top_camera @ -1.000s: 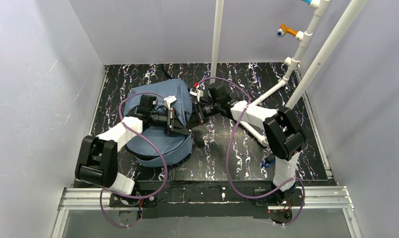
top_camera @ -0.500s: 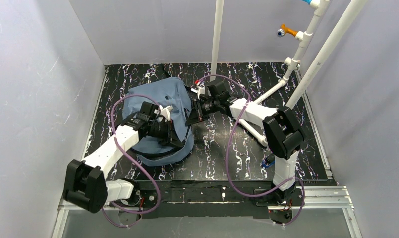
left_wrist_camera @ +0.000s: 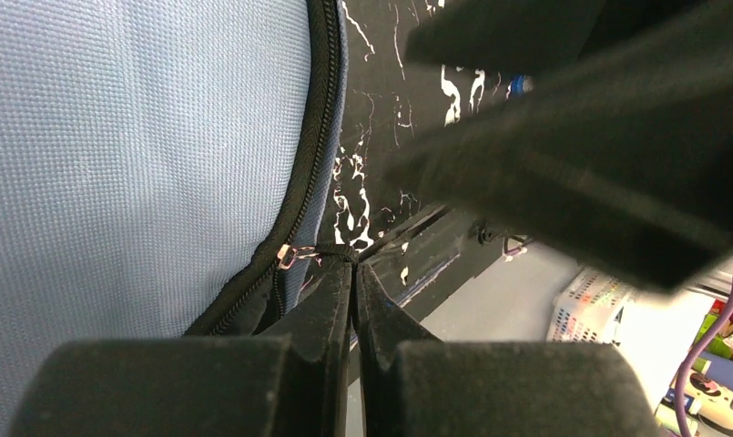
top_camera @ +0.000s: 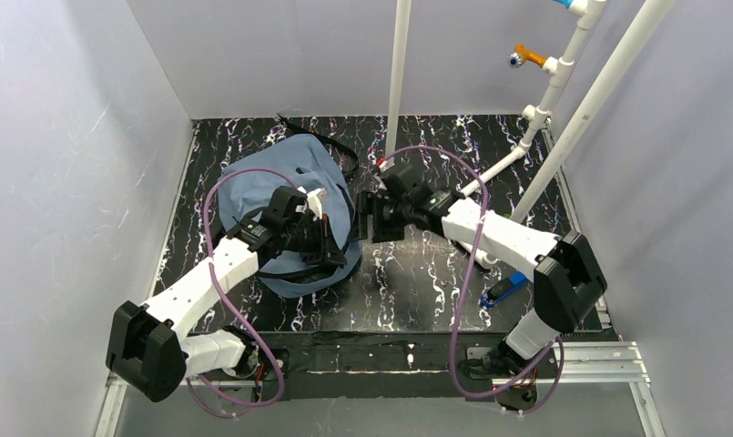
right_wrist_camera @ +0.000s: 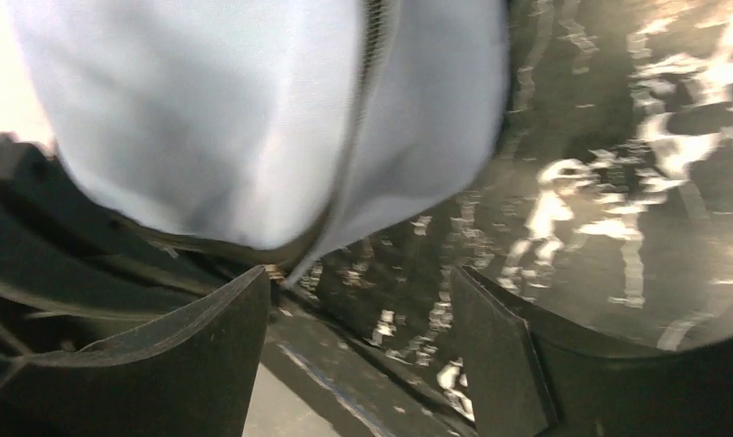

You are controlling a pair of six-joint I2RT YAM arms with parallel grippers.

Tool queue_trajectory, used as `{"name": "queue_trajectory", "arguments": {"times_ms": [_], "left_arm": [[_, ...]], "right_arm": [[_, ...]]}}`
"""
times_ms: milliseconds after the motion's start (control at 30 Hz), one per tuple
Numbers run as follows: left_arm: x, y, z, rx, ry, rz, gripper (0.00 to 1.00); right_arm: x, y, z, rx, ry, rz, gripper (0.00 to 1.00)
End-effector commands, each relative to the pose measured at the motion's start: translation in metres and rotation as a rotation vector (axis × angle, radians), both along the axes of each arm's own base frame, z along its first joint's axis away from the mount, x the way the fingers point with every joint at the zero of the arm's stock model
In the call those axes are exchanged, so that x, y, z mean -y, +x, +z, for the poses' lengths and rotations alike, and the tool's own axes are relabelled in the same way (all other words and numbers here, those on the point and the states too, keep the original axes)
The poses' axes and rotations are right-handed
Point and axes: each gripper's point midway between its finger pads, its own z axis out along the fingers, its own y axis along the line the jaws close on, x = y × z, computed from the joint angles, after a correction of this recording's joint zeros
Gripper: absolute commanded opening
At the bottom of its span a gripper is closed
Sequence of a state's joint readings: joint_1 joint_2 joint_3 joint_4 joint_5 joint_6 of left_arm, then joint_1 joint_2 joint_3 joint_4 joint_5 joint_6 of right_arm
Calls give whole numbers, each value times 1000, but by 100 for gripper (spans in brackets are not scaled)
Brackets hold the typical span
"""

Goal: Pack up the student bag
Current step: Zip the student bag at the center of the board.

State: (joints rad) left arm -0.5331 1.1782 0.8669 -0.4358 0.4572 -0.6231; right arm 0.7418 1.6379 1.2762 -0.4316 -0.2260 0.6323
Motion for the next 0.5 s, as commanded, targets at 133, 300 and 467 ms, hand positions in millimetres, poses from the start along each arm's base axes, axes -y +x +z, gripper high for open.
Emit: {"name": "queue_trajectory", "arguments": {"times_ms": [133,300,467], "left_arm": [[-4,-10,13,41,-21,-7,0],[-17,-15,6,36,38,17,0],[-41,-23,-8,-6,170,71,0]], "right_arm": [[-59,-28,13,28,202,-148,78],[-66,-27,-8,-17,196,-162,65],[-60,-12,-9,28,215,-230,40]]}}
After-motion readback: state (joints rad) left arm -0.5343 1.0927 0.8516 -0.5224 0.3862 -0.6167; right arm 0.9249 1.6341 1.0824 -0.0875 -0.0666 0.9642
